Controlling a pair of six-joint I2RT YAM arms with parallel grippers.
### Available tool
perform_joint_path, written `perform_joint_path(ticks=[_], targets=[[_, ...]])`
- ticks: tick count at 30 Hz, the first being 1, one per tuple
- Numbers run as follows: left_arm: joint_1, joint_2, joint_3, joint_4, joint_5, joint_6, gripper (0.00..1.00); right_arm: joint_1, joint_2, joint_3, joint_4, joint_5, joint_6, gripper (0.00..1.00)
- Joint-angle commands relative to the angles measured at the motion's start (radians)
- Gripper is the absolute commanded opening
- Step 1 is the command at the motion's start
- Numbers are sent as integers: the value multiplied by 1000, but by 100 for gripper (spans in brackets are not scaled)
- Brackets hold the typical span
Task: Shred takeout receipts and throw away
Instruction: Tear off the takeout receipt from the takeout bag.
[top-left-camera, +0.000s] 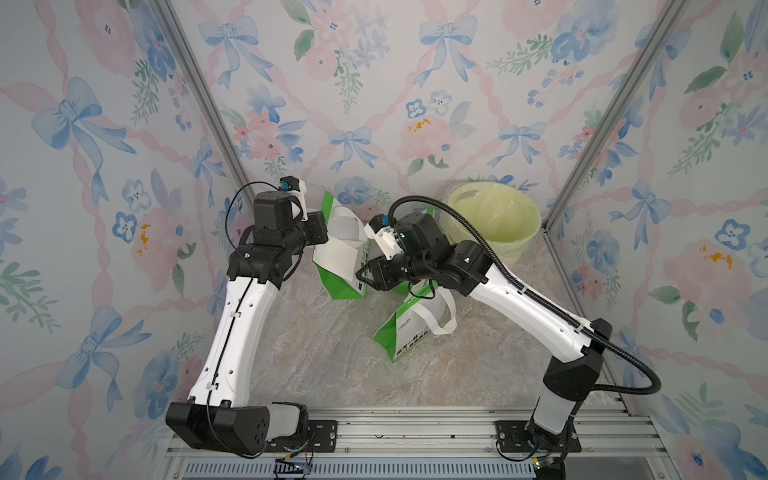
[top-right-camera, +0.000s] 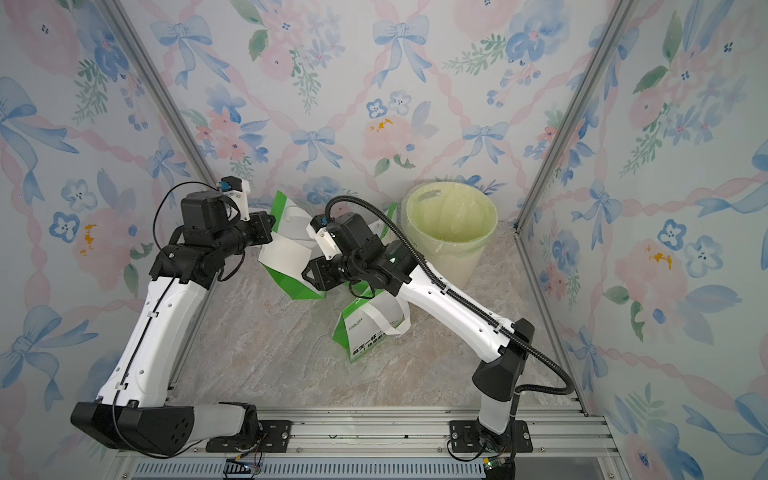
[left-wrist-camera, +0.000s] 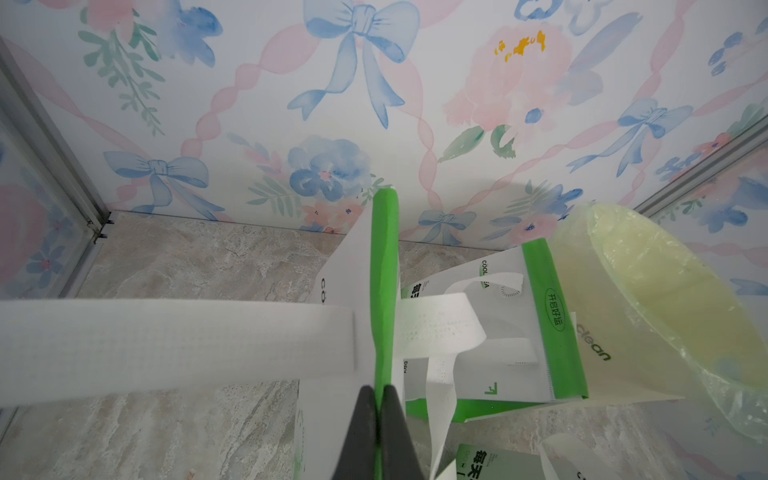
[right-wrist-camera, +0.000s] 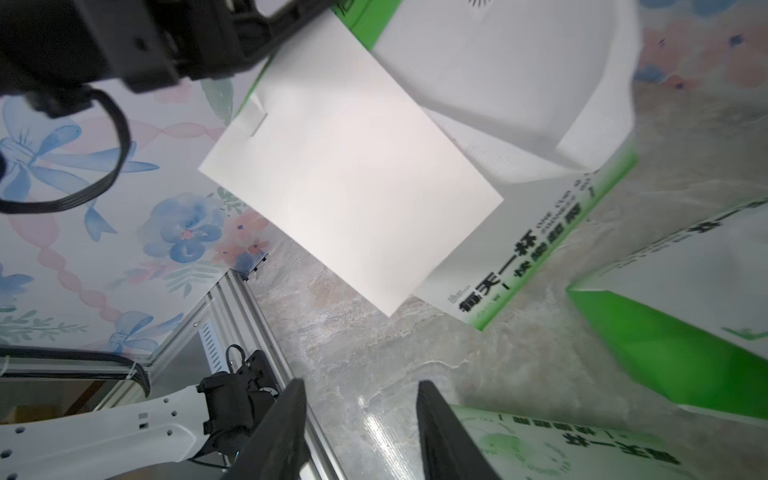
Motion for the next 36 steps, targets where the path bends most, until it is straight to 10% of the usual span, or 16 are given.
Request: perform_joint_path(ticks=[1,25,36], targets=[[10,-65,-28,2,-21,-107,0,6,7,2,123,-59,117,50],[44,-182,-114,60,67,-216,0,-69,-63,-306,730,-362,518,70],[45,-177,-146,74,52,-211,0,-71,-72,-308,670,-326,499,43]])
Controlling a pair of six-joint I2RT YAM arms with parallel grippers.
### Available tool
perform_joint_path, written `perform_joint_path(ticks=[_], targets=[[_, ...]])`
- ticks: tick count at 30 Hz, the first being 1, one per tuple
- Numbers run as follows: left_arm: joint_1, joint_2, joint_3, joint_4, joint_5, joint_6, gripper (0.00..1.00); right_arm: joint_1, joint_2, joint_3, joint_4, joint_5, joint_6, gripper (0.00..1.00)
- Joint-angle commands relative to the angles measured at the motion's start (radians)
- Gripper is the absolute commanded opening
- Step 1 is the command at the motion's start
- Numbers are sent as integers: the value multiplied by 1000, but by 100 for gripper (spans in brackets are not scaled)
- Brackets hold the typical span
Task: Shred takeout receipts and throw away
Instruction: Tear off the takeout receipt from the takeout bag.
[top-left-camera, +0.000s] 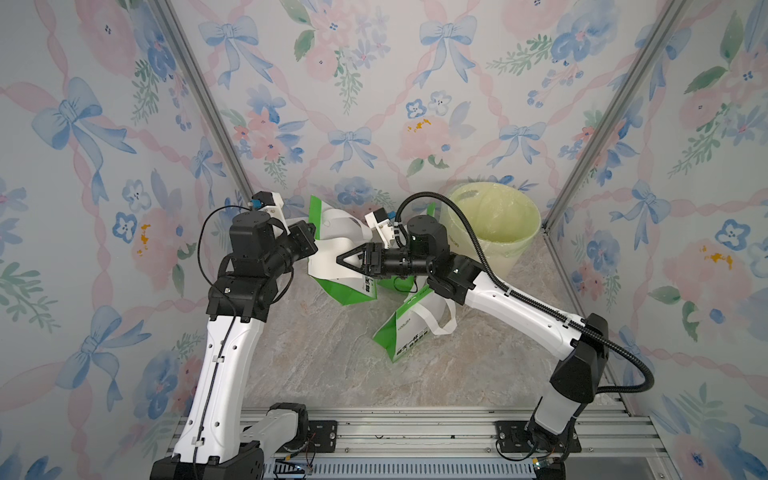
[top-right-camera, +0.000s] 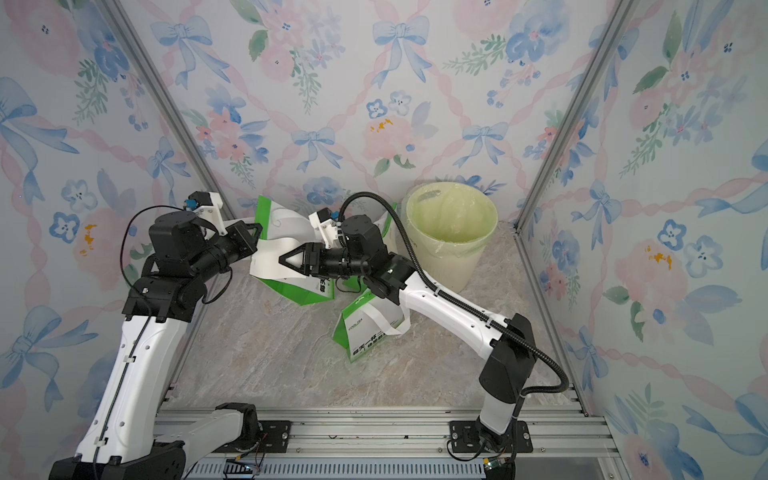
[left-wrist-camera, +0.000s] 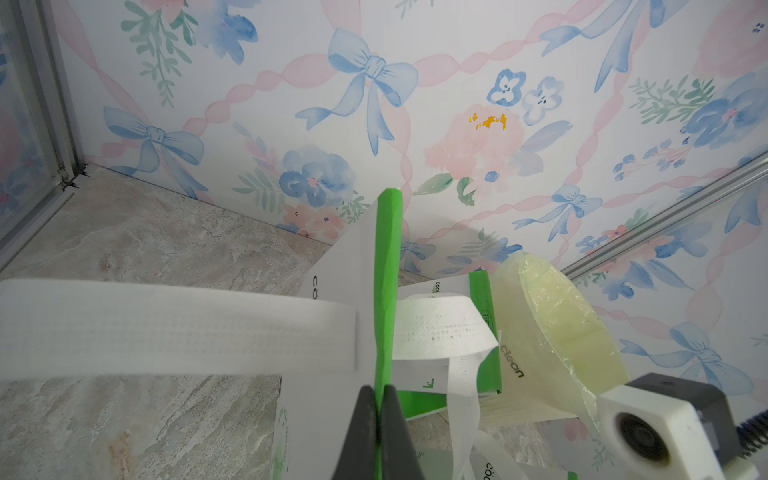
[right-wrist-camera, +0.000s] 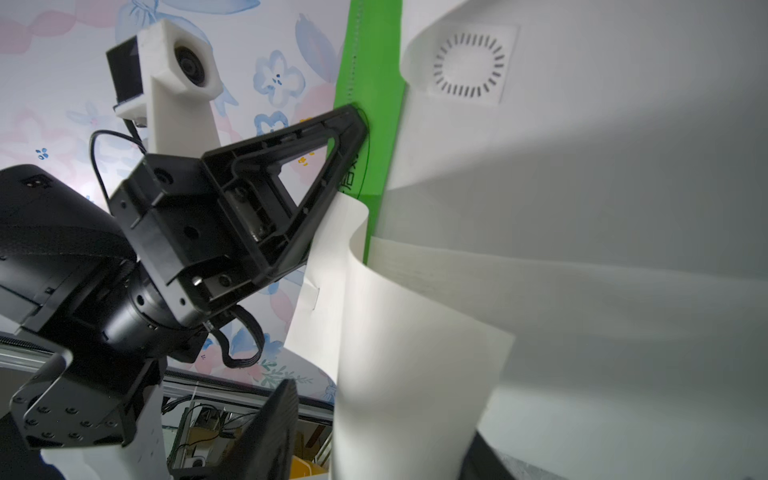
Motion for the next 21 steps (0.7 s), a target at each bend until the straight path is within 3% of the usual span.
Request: perform_joint_path(ticks=[1,7,12,21], targets=[[5,1,-19,31,-3,0,0,-2,0,15,-14,2,-4,37],[5,-2,-65,31,-40,35,0,11,28,61,-78,14,-39,12],[5,0,-111,31,-79,65,0,24,44,91,-129,24,-74,0],[6,41,-219,35,-72,114,0,80,126,215,-265,39,-236,0]])
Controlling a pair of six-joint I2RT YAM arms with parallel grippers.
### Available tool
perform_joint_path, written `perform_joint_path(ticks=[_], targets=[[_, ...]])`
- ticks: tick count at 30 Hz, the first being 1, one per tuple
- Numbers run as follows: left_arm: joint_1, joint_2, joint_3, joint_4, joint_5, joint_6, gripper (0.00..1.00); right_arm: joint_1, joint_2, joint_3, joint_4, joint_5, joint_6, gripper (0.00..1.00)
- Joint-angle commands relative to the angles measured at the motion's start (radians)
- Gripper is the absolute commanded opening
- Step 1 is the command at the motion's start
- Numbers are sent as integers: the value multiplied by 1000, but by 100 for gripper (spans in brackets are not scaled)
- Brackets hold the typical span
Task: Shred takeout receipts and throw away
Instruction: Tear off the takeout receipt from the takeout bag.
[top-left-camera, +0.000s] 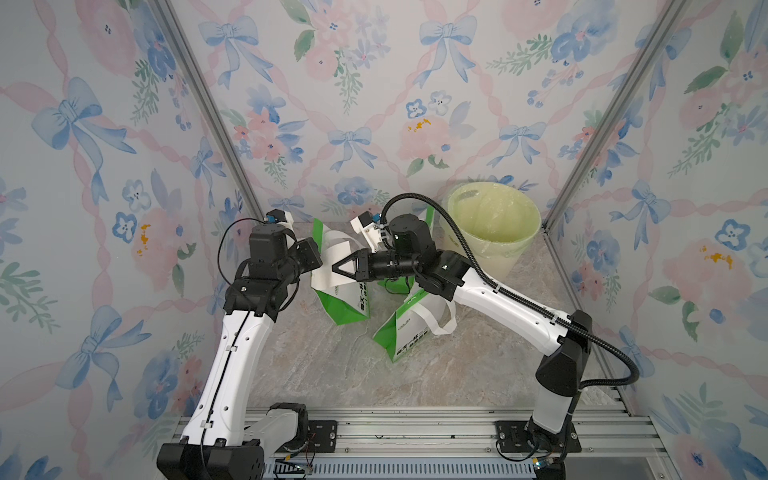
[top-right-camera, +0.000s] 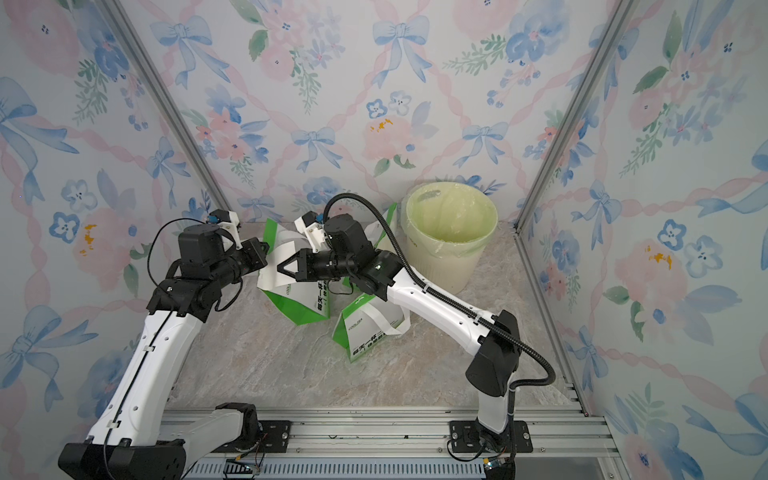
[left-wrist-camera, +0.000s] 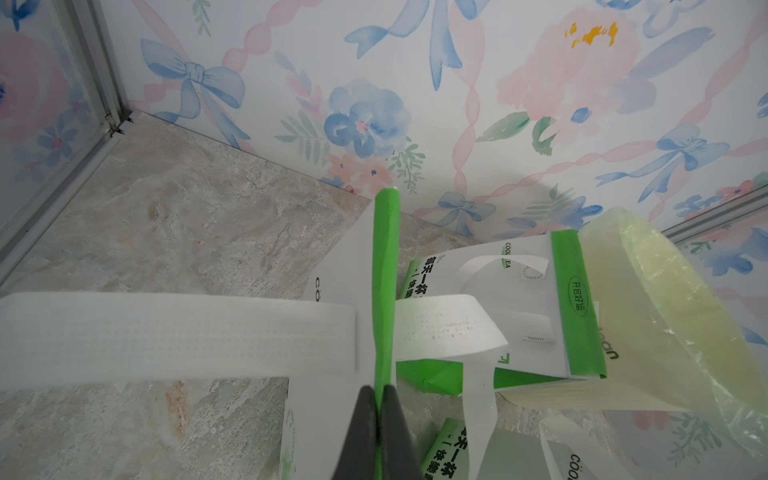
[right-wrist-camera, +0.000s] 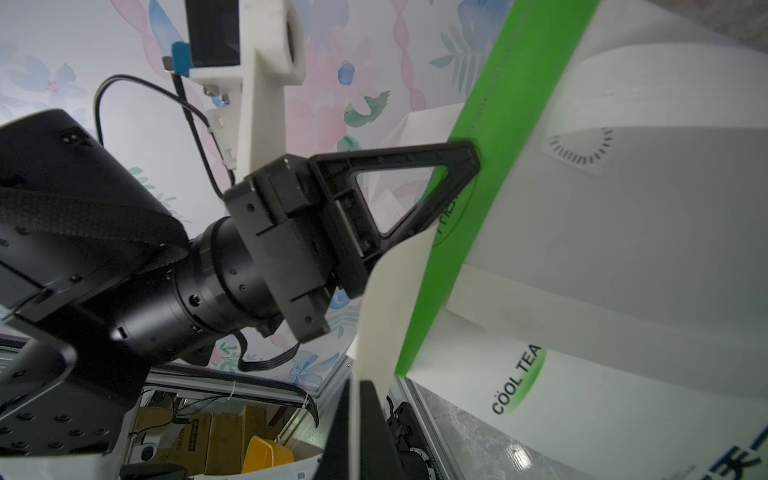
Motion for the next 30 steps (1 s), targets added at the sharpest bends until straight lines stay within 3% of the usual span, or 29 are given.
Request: perform_joint_path(ticks=[1,18,24,30], targets=[[9,28,-50,17,-14,44,0,25,22,45,-61,-8,-83,0],[43,49,-165,67,-11,58,0,29,36,-51,-90,53,-68,0],[43,49,-166,67,-54,79,0,25,-49,-71,-125,95,-87,0],[46,48,-154,68,-54,89,0,13,-172,-219,-108,143,-71,0]])
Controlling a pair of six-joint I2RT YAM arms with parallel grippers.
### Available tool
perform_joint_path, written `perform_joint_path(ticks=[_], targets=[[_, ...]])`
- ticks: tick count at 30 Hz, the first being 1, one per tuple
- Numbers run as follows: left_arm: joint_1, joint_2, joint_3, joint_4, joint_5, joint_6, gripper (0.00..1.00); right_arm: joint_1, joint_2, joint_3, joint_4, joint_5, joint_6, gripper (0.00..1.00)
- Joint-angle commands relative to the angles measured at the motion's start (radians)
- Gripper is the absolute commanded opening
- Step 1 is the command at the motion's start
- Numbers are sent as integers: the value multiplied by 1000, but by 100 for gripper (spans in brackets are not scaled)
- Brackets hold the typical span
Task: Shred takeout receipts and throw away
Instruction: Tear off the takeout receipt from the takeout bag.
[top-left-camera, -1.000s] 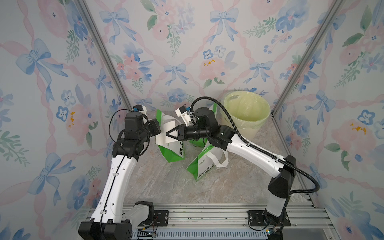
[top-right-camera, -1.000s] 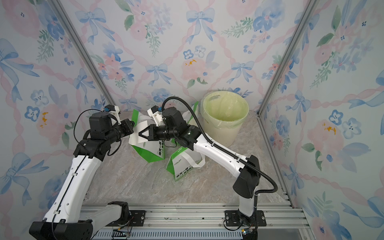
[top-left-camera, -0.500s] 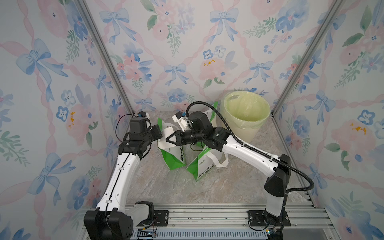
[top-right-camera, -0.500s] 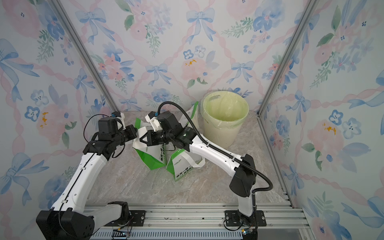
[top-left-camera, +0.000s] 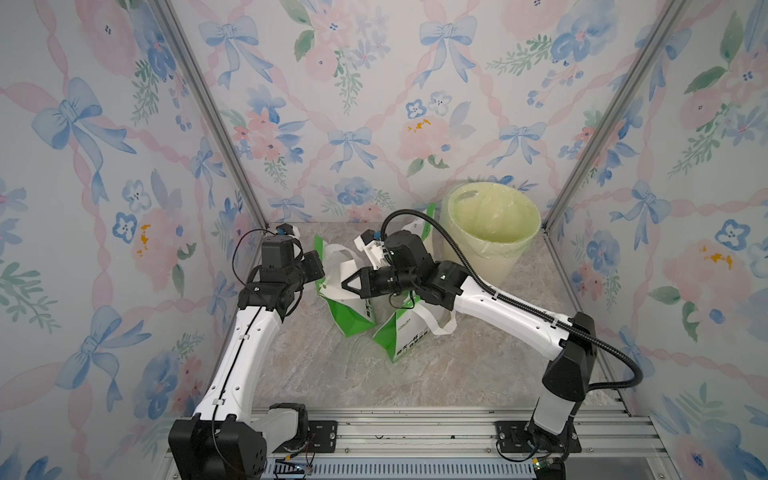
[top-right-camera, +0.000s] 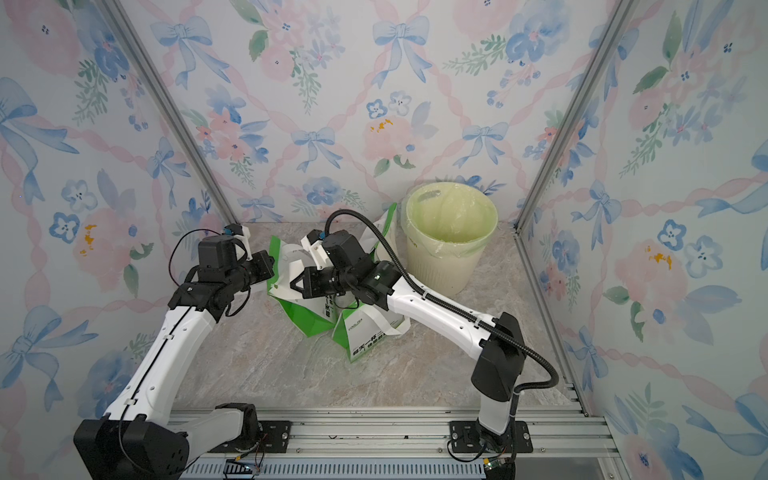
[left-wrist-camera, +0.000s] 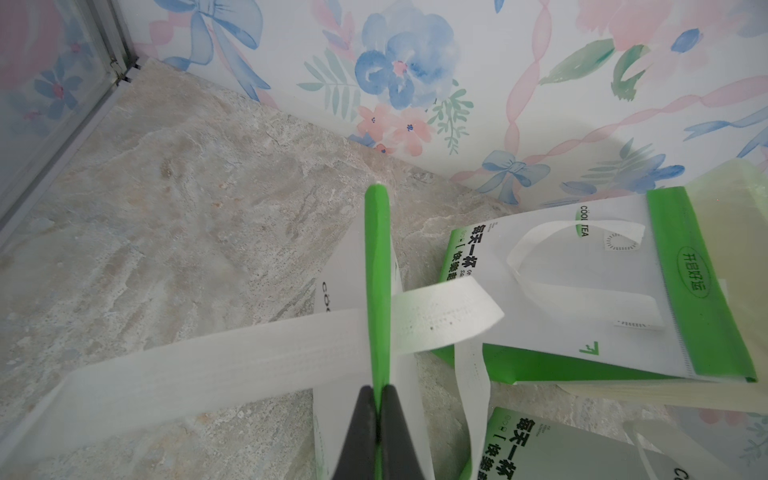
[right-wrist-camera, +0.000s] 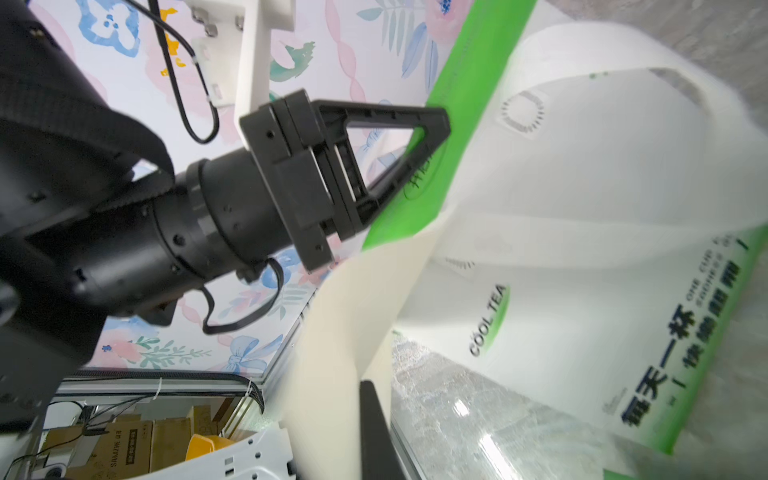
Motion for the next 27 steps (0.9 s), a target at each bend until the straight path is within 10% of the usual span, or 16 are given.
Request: perform_joint_path(ticks=[1,27], targets=[[10,17,-7,-27,-36,37,0,-1,-74,-49,-13,19,2,0],[-173,140,146,-29,-46,201,1,-95,-292,-133,-178,88,-106,0]])
